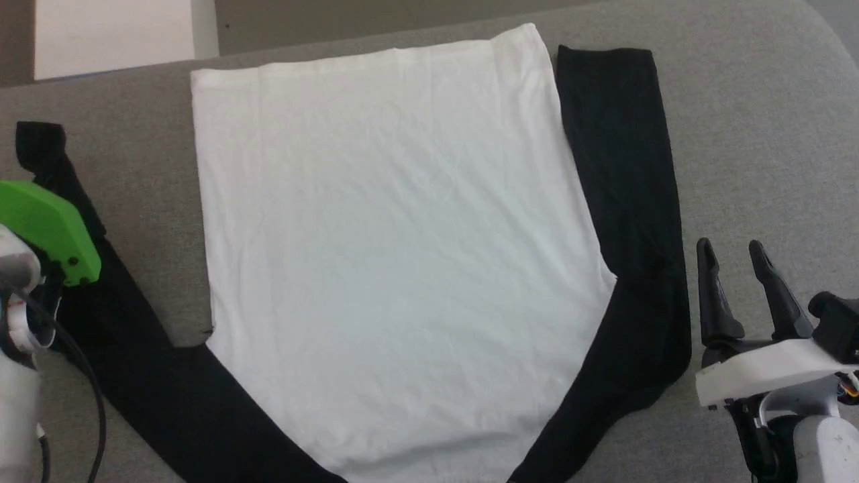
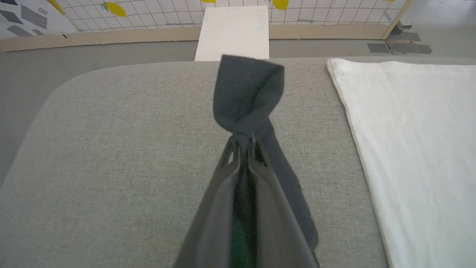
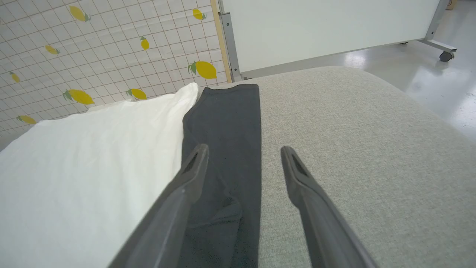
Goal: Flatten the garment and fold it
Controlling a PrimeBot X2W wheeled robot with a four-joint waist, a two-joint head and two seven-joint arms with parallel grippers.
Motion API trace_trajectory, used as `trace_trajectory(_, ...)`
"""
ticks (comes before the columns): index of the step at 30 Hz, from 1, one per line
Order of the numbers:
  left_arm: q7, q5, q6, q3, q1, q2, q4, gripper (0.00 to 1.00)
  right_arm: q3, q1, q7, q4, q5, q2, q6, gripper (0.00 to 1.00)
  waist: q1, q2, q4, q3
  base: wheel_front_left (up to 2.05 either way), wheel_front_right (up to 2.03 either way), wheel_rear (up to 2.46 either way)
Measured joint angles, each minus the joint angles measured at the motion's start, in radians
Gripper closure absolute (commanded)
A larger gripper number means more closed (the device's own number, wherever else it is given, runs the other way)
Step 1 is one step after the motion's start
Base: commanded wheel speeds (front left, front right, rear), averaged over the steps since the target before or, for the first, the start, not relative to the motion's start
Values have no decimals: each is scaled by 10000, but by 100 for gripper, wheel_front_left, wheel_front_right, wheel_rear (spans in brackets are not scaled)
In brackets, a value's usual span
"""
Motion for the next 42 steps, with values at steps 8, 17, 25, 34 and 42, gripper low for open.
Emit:
trace_trajectory(8,-669,-520,495,1141,2011,176,-1837,100,-245,571,334,-297,-63,-2,0,0,-2,0,596,-915,0,0,0)
trace_trajectory(17,-629,-859,848,1085,3330,-303,-4683,100,-222,979,616,-556,-61,2,0,0,-2,0,1296,-1658,0,0,0)
trace_trajectory(25,-372,-307,598,-1967,2167,-2084,-5451,100,-21,1078,784,-635,-59,4,0,0,-2,0,1492,-2146,0,0,0)
trace_trajectory(34,-986,174,150,-4847,1016,-4775,-1739,100,337,1115,867,-665,46,6,0,0,-2,1,1002,-2151,0,0,0)
trace_trajectory(42,-1083,562,-468,-6880,104,-5060,1845,100,552,1085,771,-364,284,10,0,0,-1,1,314,-1877,0,0,0)
